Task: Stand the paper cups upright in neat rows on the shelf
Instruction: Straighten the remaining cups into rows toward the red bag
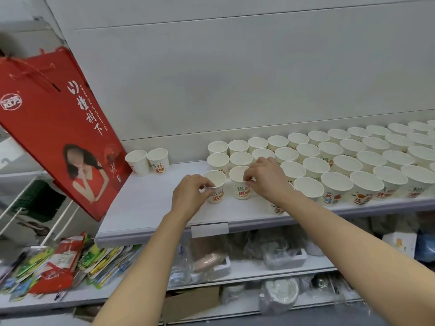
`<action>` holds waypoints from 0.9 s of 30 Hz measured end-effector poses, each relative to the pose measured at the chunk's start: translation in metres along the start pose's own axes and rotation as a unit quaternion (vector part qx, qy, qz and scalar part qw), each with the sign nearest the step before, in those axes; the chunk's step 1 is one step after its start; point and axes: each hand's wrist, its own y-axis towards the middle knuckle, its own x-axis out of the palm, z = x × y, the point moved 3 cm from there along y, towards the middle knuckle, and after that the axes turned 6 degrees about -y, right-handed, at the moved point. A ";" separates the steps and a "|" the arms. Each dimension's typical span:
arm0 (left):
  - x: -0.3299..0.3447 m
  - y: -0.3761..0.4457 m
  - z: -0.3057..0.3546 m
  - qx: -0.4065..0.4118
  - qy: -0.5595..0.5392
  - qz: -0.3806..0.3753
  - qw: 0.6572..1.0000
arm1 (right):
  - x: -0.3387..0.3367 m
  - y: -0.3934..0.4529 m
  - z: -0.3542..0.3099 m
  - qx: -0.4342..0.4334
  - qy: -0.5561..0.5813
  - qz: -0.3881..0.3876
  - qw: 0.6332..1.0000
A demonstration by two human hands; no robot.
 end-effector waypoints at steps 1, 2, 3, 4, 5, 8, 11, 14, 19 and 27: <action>0.003 0.002 0.004 -0.002 0.002 -0.003 1.000 | 0.000 0.001 0.000 -0.004 -0.005 -0.001 1.000; 0.005 0.004 0.007 -0.001 0.005 -0.005 1.000 | 0.001 0.001 0.000 -0.009 -0.010 -0.003 1.000; 0.008 0.005 0.009 -0.001 0.007 -0.003 1.000 | 0.001 0.001 0.000 -0.014 -0.014 -0.004 1.000; 0.009 0.006 0.009 -0.002 0.006 0.002 1.000 | 0.002 0.001 0.001 -0.019 -0.019 -0.002 1.000; 0.011 0.007 0.009 -0.003 0.005 0.008 1.000 | 0.003 0.000 0.001 -0.023 -0.021 0.001 1.000; 0.015 0.009 0.009 -0.006 0.011 0.015 1.000 | 0.006 -0.003 0.005 -0.024 -0.016 0.013 1.000; 0.020 0.010 0.010 -0.004 0.016 0.011 1.000 | 0.007 -0.005 0.008 -0.025 -0.019 0.009 0.999; 0.021 0.006 0.010 0.010 -0.014 0.015 1.000 | 0.006 -0.008 0.006 -0.031 -0.006 0.020 0.999; -0.015 -0.003 -0.028 -0.009 -0.001 0.113 0.994 | -0.001 -0.002 -0.011 -0.030 0.056 0.090 0.994; -0.097 0.057 -0.136 -0.147 0.155 0.108 0.971 | 0.012 0.031 -0.072 -0.043 0.117 0.121 0.985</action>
